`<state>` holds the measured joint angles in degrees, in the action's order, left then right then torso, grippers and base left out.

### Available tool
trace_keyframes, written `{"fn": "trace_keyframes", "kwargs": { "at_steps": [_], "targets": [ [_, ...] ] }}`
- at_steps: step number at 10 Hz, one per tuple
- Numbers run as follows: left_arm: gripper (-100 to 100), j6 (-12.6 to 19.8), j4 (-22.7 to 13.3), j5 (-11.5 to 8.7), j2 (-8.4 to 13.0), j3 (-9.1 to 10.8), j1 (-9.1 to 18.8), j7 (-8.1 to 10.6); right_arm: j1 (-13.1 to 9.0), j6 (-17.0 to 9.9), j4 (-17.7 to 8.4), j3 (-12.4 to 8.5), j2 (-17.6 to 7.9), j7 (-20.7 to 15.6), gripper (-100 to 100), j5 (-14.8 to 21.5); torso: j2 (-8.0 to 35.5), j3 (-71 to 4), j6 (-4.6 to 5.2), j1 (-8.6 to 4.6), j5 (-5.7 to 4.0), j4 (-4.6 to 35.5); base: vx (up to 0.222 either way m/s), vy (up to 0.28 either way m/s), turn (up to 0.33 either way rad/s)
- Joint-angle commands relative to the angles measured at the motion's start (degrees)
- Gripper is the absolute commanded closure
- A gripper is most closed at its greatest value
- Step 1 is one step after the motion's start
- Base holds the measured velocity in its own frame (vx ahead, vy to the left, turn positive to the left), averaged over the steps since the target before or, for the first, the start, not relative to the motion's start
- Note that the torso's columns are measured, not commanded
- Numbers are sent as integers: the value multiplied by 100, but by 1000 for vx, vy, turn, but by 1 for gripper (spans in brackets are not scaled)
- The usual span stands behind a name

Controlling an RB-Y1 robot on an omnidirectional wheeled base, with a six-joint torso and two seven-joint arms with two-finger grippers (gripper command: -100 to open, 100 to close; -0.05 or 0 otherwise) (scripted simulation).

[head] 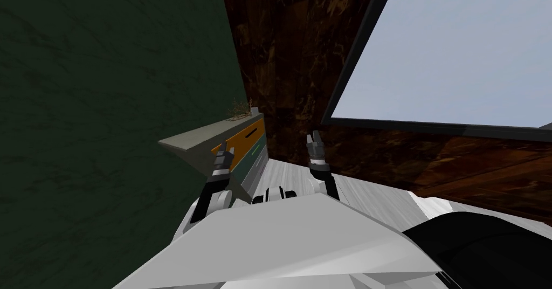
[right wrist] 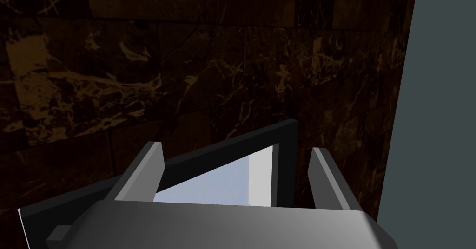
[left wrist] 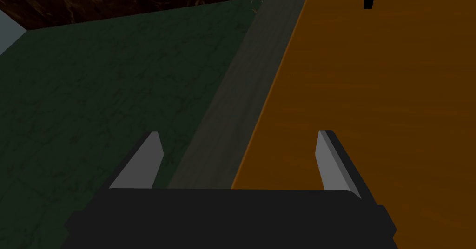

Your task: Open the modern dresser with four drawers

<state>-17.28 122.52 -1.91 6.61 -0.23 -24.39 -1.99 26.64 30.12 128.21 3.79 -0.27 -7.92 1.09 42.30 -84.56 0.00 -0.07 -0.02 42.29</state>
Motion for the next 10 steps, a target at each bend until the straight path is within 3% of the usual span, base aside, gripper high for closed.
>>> {"fn": "trace_keyframes", "kwargs": {
  "at_steps": [1,6,7,9,10],
  "targets": [
    [-100,318,-205,-160,-15,-18,89,124,0,0,0,0,0,0,0,0,-2,-1,0,4,1,0,137,-85,4],
    [-100,881,-571,-455,-71,-33,256,348,0,0,0,0,0,0,0,0,-3,-1,-1,10,3,0,135,-71,4],
    [-100,828,-495,-405,-64,-23,266,299,0,0,0,0,0,0,0,0,-8,-5,0,6,2,-2,71,-37,4],
    [-100,1047,-259,-433,-51,-1,209,316,-1,0,0,-1,-1,0,0,0,14,10,-1,22,6,5,89,-10,-6],
    [-100,989,-309,-423,-63,-14,214,310,-1,0,0,-1,-1,0,0,0,1,2,-1,15,5,1,43,-3,1]
  ]
}}
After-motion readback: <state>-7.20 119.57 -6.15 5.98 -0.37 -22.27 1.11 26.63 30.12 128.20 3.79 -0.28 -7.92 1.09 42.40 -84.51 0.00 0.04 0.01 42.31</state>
